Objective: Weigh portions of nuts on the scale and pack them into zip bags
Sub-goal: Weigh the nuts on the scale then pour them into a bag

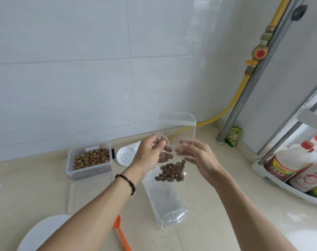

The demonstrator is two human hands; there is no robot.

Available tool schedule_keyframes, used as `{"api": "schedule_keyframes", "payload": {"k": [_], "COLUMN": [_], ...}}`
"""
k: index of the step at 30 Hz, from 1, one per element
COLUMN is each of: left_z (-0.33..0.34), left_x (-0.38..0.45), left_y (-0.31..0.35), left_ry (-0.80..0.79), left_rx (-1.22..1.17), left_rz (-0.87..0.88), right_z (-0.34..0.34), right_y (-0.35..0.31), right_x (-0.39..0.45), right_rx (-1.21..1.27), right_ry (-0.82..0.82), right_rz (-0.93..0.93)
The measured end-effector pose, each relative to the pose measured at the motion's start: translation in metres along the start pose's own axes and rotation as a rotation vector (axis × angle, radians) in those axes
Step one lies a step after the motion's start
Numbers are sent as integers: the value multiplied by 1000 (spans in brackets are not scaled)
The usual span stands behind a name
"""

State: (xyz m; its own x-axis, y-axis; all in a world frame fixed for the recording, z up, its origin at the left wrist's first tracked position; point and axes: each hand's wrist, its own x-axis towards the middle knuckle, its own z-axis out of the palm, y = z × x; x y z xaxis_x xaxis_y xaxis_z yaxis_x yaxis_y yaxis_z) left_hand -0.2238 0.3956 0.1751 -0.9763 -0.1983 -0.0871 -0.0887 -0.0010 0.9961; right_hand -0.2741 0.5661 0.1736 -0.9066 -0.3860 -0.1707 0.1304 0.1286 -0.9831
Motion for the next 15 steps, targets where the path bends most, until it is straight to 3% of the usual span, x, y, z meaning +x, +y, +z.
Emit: {"api": "schedule_keyframes", "payload": {"k": [3, 6, 10, 15], "left_z": [44, 83, 127, 160], "left_x": [26, 46, 51, 57], "left_y": [-21, -57, -104, -157], "left_ry": [105, 152, -16, -198], "left_rx": [-57, 100, 445, 667], "left_rz": [-132, -256, -308, -170], "right_z": [-43, -82, -123, -146], "right_y": [38, 72, 111, 160], "right_x": [4, 18, 37, 52], "right_rx": [-99, -243, -381, -524], "right_ry": [-85, -2, 76, 130], "right_rz": [105, 144, 228, 295]}}
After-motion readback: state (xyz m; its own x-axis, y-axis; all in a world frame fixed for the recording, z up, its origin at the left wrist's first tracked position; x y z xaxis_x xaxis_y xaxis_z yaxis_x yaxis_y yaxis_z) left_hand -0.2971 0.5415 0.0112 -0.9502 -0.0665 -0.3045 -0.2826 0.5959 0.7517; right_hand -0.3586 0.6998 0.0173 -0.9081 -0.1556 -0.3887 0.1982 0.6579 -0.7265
